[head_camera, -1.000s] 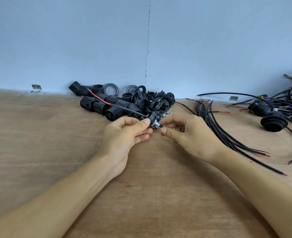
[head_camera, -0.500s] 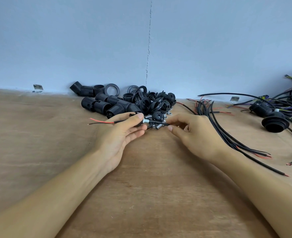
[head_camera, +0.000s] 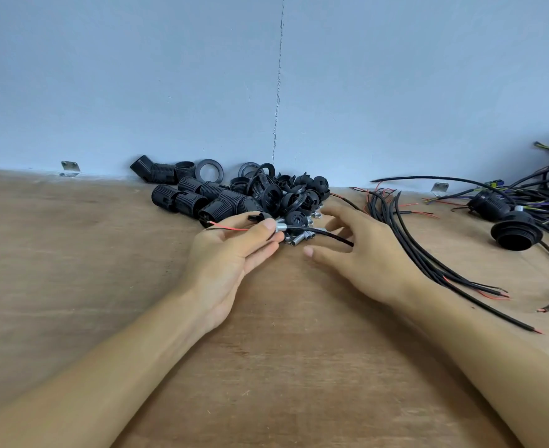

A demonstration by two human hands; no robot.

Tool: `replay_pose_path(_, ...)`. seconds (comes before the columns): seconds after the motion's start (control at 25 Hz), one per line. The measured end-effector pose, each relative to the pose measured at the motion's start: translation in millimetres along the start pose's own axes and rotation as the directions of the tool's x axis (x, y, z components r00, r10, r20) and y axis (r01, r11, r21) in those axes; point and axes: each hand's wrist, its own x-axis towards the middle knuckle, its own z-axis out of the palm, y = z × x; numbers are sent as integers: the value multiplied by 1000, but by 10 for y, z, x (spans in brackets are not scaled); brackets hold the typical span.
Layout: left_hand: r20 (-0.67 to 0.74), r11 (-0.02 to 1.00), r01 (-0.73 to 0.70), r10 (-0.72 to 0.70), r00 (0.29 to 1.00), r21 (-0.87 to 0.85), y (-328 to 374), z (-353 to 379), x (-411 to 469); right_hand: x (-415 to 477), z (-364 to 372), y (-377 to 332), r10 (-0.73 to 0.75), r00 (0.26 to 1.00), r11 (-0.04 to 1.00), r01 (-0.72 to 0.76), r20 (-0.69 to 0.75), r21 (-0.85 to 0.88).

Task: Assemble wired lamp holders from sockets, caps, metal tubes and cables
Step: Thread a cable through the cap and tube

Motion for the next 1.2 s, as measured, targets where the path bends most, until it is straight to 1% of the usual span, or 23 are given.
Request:
replay_pose_path(0.12, 83, 998, -24, 20, 996, 50, -50, 52, -34, -59, 86, -135, -190, 981, 981, 191, -34, 39)
replay_pose_path(0.2, 106, 996, -29, 20, 994, 89, -67, 67, -61, -92, 139, -182, -254, 967, 965, 255, -28, 52)
replay_pose_path(0.32, 123, 982, -35, 12, 992, 185, -91, 82, -98, -107, 143, -193, -241, 971, 968, 239, 10, 80)
replay_pose_path(0.4, 112, 972, -49, 24, 993, 230, -99, 75, -97, -120, 137, -198, -244, 969, 969, 242, 37, 59)
replay_pose_path(0.56, 50, 966, -51, 40, 998, 254, -102, 75, -77, -130, 158, -218, -291, 956, 948, 292, -26, 124)
replay_pose_path(0.68, 22, 964, -68, 65, 998, 258, -107, 85, -46, -119, 167, -252, -308, 951, 949, 310, -33, 56)
replay_pose_path(0.72, 21, 967, -70, 67, 998, 245, -100, 85, -30, -112, 164, -265, -297, 953, 954, 299, -54, 30)
replay_pose_path(0.84, 42, 968, -78, 70, 997, 239, -56, 66, 5, -78, 115, -320, -245, 953, 969, 245, -178, -19)
replay_pose_path(0.92, 44, 945, -90, 81, 996, 313, -23, 44, 15, -65, 70, -362, -210, 944, 977, 209, -253, -32)
replay_pose_path(1.0, 34, 868, -139, 140, 990, 477, -8, 15, 46, -76, 26, -398, -175, 930, 985, 169, -322, -46)
replay_pose_path(1.04, 23, 801, -174, 197, 980, 573, -12, -10, 79, -87, 2, -413, -166, 918, 986, 151, -361, -68)
replay_pose_path(1.08, 14, 714, -212, 273, 962, 668, -18, -42, 122, -96, -18, -420, -168, 905, 985, 137, -390, -108)
replay_pose_path(1.12, 24, 597, -246, 354, 935, 764, -18, -77, 158, -102, -31, -418, -174, 903, 980, 119, -392, -160)
replay_pose_path(1.16, 62, 459, -269, 416, 907, 847, -14, -106, 181, -103, -36, -406, -163, 917, 972, 87, -365, -217)
replay_pose_path(1.2, 118, 320, -282, 448, 886, 904, -13, -126, 198, -95, -34, -379, -128, 940, 962, 40, -318, -269)
